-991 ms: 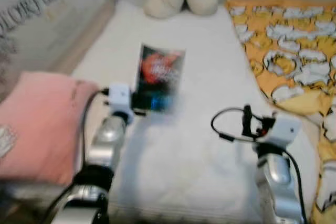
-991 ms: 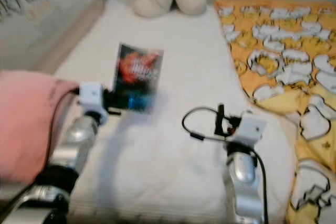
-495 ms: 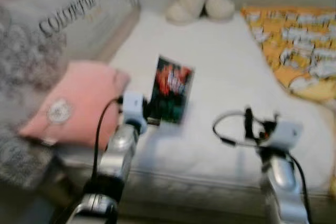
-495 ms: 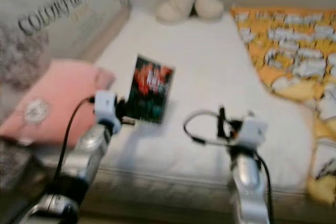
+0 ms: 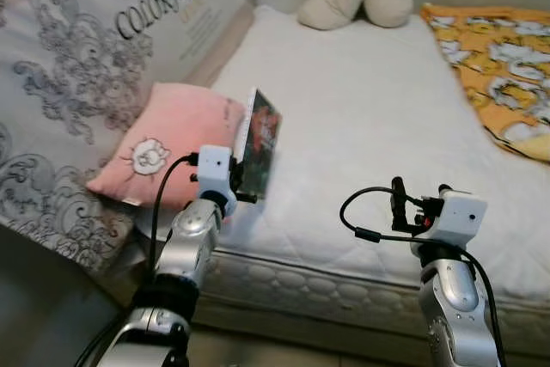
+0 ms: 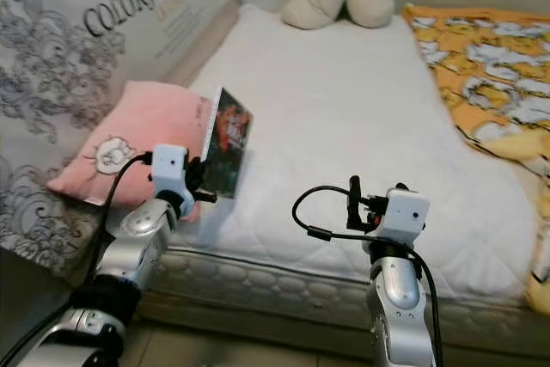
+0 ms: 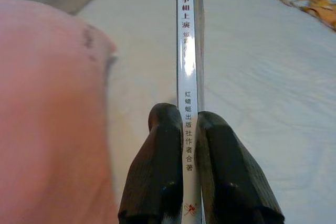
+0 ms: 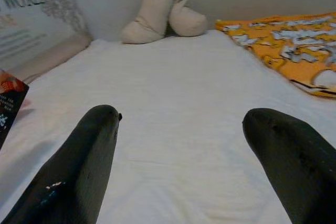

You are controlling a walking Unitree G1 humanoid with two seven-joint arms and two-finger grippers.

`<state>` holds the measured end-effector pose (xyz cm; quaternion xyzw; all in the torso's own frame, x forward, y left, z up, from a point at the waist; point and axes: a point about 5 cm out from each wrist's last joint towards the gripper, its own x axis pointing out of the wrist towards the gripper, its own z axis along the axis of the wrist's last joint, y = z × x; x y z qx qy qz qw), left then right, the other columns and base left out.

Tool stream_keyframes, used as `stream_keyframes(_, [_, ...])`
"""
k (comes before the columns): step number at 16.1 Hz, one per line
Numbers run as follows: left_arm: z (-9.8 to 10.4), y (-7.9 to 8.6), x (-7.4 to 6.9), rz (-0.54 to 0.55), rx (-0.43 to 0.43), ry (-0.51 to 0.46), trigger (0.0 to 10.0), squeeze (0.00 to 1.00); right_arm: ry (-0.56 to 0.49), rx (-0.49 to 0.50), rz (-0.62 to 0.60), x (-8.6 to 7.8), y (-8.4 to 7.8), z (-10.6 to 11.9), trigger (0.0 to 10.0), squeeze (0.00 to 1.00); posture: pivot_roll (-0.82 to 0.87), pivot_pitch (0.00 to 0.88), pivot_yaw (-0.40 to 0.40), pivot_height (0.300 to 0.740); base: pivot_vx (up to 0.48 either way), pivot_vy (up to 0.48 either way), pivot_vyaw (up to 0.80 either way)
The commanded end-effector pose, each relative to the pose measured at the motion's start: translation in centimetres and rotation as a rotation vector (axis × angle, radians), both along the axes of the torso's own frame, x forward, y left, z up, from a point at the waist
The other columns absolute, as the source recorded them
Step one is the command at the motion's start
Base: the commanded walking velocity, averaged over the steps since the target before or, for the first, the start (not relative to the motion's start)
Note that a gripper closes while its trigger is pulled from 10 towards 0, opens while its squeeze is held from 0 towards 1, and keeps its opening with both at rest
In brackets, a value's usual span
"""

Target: Clean up the room

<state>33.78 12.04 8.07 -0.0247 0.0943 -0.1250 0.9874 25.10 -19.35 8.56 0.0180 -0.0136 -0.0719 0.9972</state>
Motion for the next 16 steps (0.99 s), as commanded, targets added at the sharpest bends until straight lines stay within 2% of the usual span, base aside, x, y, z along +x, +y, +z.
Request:
stream_keyframes(1, [2.1, -0.4, 1.5, -0.038, 0.009, -0.071, 10.0, 0.00, -0.011, -0.001, 0.006, -0.1, 0.0, 0.3, 10.0, 0.00, -0.15, 0.000, 0.073, 0.740, 0.000, 0.000, 0.00])
stream_keyframes(3, [2.9, -0.6, 2.7, -0.063, -0.030, -0.046, 10.0, 0.00, -0.008, -0.007, 0.017, -0.5, 0.1, 0.3, 10.0, 0.00, -0.16, 0.000, 0.069, 0.740, 0.000, 0.000, 0.00])
stream_keyframes(6, [3.4, -0.9, 4.1, -0.067, -0.192, 0.076, 10.0, 0.00, 0.016, -0.020, 0.025, -1.9, 0.0, 0.1, 10.0, 0.00, -0.20, 0.022, 0.056, 0.740, 0.000, 0.000, 0.00])
stream_keyframes(8, [2.4, -0.8, 4.0, -0.045, -0.326, 0.209, 10.0, 0.00, 0.045, -0.040, 0.027, -3.2, -0.6, 0.1, 10.0, 0.00, -0.24, 0.059, 0.041, 0.740, 0.000, 0.000, 0.00])
stream_keyframes(9, [1.3, -0.4, 3.6, 0.001, -0.355, 0.288, 10.0, 0.00, 0.059, -0.049, 0.030, -3.9, -0.8, 0.1, 10.0, 0.00, -0.26, 0.083, 0.029, 0.740, 0.000, 0.000, 0.00])
stream_keyframes(11, [-0.4, 0.6, 2.8, 0.057, -0.296, 0.354, 10.0, 0.00, 0.079, -0.068, 0.045, -4.8, -1.1, 0.3, 10.0, 0.00, -0.29, 0.107, 0.013, 0.740, 0.000, 0.000, 0.00])
stream_keyframes(12, [-0.9, 1.6, 2.6, 0.092, -0.268, 0.368, 10.0, 0.00, 0.084, -0.084, 0.051, -5.3, -1.2, 0.7, 10.0, 0.00, -0.30, 0.114, 0.006, 0.740, 0.000, 0.000, 0.00])
stream_keyframes(14, [-0.6, 2.8, 2.8, 0.130, -0.239, 0.355, 10.0, 0.00, 0.096, -0.088, 0.047, -5.9, -1.5, 0.9, 10.0, 0.00, -0.31, 0.123, -0.001, 0.740, 0.000, 0.000, 0.00])
stream_keyframes(16, [0.8, 4.4, 3.6, 0.151, -0.140, 0.285, 10.0, 0.00, 0.110, -0.091, 0.052, -6.2, -1.4, 1.0, 10.0, 0.00, -0.31, 0.127, -0.006, 0.740, 0.000, 0.000, 0.00])
